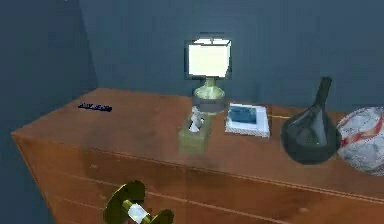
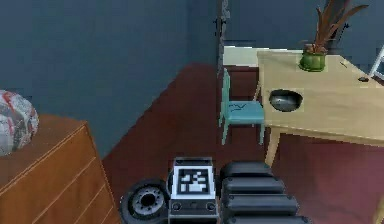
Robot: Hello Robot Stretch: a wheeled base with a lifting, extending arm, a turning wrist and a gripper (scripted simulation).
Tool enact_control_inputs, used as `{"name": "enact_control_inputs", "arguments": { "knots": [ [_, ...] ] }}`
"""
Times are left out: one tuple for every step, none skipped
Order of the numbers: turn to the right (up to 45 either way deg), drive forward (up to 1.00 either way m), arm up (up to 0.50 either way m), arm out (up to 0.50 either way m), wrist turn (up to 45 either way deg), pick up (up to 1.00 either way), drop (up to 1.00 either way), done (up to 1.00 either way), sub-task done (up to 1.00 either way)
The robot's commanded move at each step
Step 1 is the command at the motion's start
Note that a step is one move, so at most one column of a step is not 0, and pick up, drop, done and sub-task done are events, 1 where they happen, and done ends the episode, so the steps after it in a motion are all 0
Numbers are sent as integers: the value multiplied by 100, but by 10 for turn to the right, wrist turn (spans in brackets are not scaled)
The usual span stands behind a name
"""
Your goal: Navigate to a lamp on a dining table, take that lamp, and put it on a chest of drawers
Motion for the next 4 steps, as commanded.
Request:
{"name": "enact_control_inputs", "arguments": {
  "knots": [
    [-450, 0, 0, 0, 0, 0, 0, 0, 0],
    [-450, 0, 0, 0, 0, 0, 0, 0, 0],
    [-450, 0, 0, 0, 0, 0, 0, 0, 0],
    [-210, 0, 0, 0, 0, 0, 0, 0, 0]
  ]
}}
